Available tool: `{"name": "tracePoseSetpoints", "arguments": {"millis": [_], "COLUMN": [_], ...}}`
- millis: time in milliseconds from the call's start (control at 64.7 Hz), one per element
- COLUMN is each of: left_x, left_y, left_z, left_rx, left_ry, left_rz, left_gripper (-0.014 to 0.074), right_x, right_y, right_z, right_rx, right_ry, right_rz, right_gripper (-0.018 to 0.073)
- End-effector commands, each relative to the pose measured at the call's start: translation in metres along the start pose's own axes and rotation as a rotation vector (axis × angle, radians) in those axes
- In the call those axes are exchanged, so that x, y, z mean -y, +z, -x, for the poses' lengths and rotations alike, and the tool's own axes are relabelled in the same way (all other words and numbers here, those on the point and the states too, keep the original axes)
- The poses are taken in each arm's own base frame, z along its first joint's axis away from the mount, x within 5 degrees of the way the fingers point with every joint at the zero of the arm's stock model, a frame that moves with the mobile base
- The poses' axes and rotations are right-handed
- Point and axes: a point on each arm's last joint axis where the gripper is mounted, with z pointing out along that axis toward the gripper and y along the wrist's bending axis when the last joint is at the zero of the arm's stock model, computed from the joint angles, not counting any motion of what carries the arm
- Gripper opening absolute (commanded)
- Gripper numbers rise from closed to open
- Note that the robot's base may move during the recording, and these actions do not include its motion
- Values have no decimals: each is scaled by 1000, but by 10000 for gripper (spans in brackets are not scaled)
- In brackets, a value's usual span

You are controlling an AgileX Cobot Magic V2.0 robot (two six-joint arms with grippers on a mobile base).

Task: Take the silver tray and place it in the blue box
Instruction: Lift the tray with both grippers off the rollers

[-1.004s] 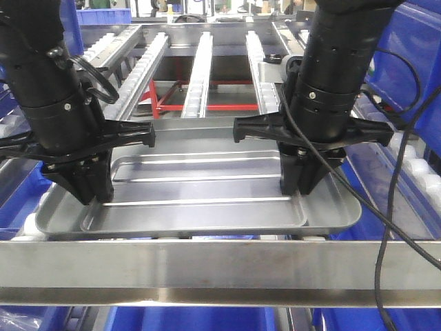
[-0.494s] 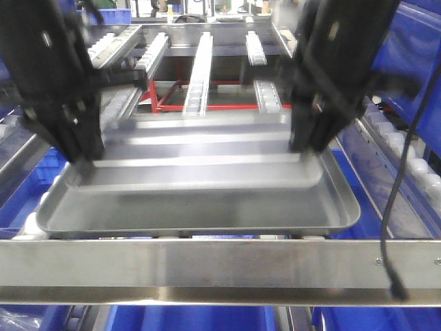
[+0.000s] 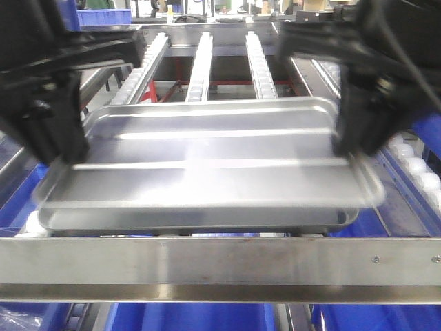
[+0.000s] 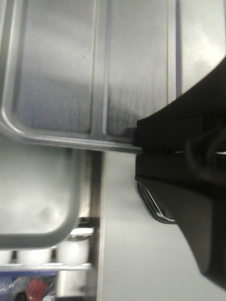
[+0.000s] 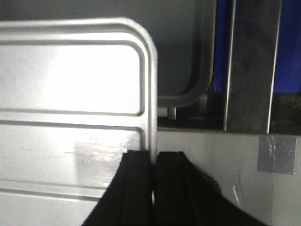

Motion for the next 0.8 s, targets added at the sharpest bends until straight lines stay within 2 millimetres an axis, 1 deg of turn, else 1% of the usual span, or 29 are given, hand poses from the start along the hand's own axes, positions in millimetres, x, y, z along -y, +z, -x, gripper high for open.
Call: {"name": "tracePoseSetpoints", "arguments": {"millis": [0, 355, 556, 788], "left_x": [-2, -4, -4, -4], "left_y": [-21, -23, -23, -23], "left_z": [-2, -3, -3, -3], "left_rx": [64, 64, 65, 66], "left_ry": [3, 6, 64, 65], "left_rz": [-31, -28, -27, -25], "left_gripper": [-104, -104, -104, -104], "right_x": [2, 3, 3, 3], "right_y": [-17, -18, -18, -18], "right_z": [6, 6, 6, 6], "right_rx": [92, 92, 92, 91], "right_ry": [-17, -18, -18, -23], "right_rz": [21, 18, 18, 17], "right_gripper": [50, 50, 50, 50]}}
